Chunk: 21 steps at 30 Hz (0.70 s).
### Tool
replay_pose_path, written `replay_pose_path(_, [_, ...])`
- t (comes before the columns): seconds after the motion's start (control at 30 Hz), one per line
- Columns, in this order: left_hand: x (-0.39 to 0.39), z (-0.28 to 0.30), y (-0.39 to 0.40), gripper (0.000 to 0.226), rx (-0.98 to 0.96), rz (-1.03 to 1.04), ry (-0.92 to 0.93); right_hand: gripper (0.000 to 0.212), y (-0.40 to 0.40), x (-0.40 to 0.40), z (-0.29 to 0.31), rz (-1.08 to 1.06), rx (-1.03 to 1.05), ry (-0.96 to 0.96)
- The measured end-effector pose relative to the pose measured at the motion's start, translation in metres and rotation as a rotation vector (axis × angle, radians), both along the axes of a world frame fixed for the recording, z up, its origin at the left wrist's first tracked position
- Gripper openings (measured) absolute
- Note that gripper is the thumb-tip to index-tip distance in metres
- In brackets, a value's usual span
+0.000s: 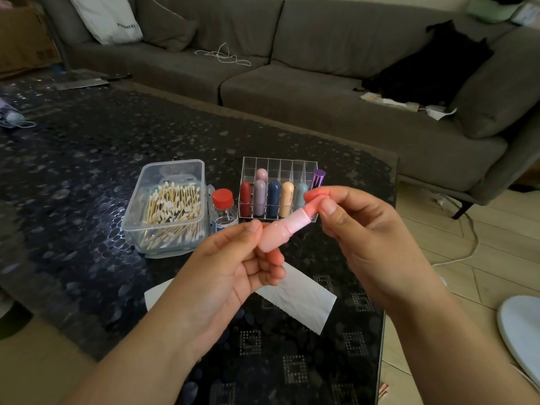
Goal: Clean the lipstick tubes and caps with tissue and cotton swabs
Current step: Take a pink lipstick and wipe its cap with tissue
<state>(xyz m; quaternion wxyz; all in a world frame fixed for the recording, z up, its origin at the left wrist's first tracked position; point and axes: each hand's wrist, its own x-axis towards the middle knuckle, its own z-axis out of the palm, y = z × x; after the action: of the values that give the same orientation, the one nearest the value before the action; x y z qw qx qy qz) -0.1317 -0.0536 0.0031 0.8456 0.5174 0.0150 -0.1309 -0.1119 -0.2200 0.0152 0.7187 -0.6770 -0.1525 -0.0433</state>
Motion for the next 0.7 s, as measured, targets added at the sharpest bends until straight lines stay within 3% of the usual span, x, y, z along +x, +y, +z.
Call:
replay_pose_path(0.23, [0.0015, 0.0001, 0.0006, 0.032, 0.003, -0.015, 0.005, 0.014, -0.0006, -0.0012, 0.0010, 0.060, -0.009, -0.024])
replay_pose_path(0.33, [0.0019, 0.0005, 0.0002, 0.032, 0.010, -0.013, -0.003, 0.022, -0.0001, -0.0013, 0.0009, 0.067, -0.024, -0.013])
replay_pose_path(0.57, [0.0015, 0.0012, -0.0009, 0.032, 0.013, -0.006, -0.013, 0.028, 0.0049, -0.0036, 0.0029, -0.003, 0.000, 0.037])
replay_pose_path(0.7, [0.0016, 0.0009, -0.0004, 0.031, 0.022, -0.005, -0.025, 0.021, 0.0050, -0.0027, 0.0017, -0.068, 0.002, 0.048])
